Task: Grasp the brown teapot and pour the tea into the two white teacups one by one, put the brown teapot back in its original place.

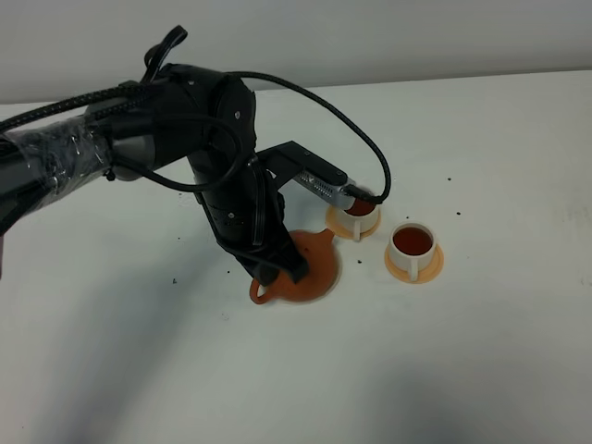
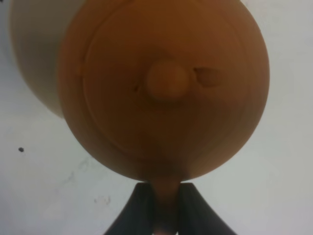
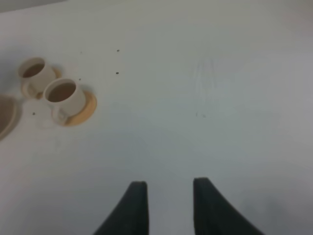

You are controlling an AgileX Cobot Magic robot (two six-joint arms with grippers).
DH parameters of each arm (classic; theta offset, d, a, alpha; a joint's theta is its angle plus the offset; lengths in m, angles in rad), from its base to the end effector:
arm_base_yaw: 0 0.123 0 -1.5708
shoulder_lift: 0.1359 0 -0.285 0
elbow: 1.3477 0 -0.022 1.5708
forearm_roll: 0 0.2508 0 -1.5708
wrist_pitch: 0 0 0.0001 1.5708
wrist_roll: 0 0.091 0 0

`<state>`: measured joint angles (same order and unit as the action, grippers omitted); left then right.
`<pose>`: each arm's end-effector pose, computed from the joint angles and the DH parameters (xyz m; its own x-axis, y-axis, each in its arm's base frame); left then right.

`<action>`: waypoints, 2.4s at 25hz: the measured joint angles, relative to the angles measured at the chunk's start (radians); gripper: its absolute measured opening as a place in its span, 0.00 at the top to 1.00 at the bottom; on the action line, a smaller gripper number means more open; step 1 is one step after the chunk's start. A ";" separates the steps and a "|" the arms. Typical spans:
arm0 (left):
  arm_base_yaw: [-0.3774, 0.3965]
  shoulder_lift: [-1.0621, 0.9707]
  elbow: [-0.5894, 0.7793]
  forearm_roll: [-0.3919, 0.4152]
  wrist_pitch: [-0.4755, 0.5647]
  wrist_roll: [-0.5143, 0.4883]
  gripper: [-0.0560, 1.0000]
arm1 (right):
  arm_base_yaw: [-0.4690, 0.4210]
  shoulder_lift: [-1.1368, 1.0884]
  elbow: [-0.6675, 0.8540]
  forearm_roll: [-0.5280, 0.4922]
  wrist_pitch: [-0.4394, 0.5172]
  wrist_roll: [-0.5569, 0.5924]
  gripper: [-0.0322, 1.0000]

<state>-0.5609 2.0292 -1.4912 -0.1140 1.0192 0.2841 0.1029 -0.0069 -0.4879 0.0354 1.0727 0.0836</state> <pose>0.3376 -0.2225 0.1796 -0.7016 0.7020 -0.1223 0.7117 0.6989 -0.0709 -0.0053 0.0023 0.2730 -0.4792 0.0513 -0.8762 -0.0823 0.9913 0.1031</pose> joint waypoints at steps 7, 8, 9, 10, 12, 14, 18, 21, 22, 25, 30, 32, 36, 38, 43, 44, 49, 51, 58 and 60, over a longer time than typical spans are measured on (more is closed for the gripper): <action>-0.005 -0.008 0.026 0.001 -0.068 -0.015 0.83 | 0.000 0.000 0.000 0.000 0.000 0.000 0.74; -0.005 -0.013 0.026 0.006 -0.070 -0.014 0.83 | 0.000 0.000 0.000 0.000 0.000 0.000 0.74; -0.005 -0.021 0.027 0.014 -0.070 -0.015 0.83 | 0.000 0.000 0.000 0.000 0.000 0.000 0.74; -0.005 -0.029 0.027 0.023 -0.070 -0.020 0.83 | 0.000 0.000 0.000 0.000 0.000 0.000 0.74; -0.005 -0.041 0.027 0.045 -0.066 -0.031 0.83 | 0.000 0.000 0.000 0.000 0.000 0.000 0.74; -0.005 -0.046 0.027 0.061 -0.060 -0.041 0.83 | 0.000 0.000 0.000 0.000 0.000 0.000 0.74; -0.005 -0.046 0.048 0.072 -0.078 -0.051 0.83 | 0.000 0.000 0.000 0.000 0.000 0.000 0.74; -0.005 -0.046 0.058 0.088 -0.098 -0.054 0.83 | 0.000 0.000 0.000 0.000 0.000 0.000 0.74; -0.005 -0.046 0.058 0.093 -0.104 -0.055 0.83 | 0.000 0.000 0.000 0.000 0.000 0.000 0.74; -0.005 -0.046 0.059 0.098 -0.122 -0.055 0.83 | 0.000 0.000 0.000 0.000 0.000 0.000 0.74; -0.005 -0.046 0.082 0.098 -0.163 -0.055 0.83 | 0.000 0.000 0.000 0.001 0.000 0.000 0.74; -0.005 -0.046 0.098 0.098 -0.173 -0.055 0.83 | 0.000 0.000 0.000 0.001 0.000 0.000 0.74; -0.005 -0.045 0.124 0.096 -0.183 -0.055 0.83 | 0.000 0.000 0.000 0.001 0.000 0.000 0.74; -0.005 -0.045 0.127 0.092 -0.186 -0.055 0.83 | 0.000 0.000 0.000 0.001 0.000 0.000 0.74; -0.005 -0.045 0.127 0.070 -0.190 -0.055 0.83 | 0.000 0.000 0.000 0.001 0.000 0.000 0.74; -0.005 -0.045 0.127 0.067 -0.191 -0.055 0.83 | 0.000 0.000 0.000 0.001 0.000 0.000 0.74; -0.005 -0.059 0.127 0.067 -0.192 -0.055 0.75 | 0.000 0.000 0.000 0.001 0.000 0.000 0.74; -0.005 -0.077 0.127 0.064 -0.189 -0.055 0.69 | 0.000 0.000 0.000 0.001 0.000 0.000 0.74; -0.005 -0.175 0.127 0.062 -0.036 -0.062 0.57 | 0.000 0.000 0.000 0.001 0.000 0.000 0.74; -0.005 -0.224 0.127 0.075 0.060 -0.086 0.57 | 0.000 0.000 0.000 0.001 0.000 0.000 0.74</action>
<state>-0.5658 1.8050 -1.3644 -0.0391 1.0797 0.1982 0.1029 -0.0069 -0.4879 0.0364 1.0727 0.0836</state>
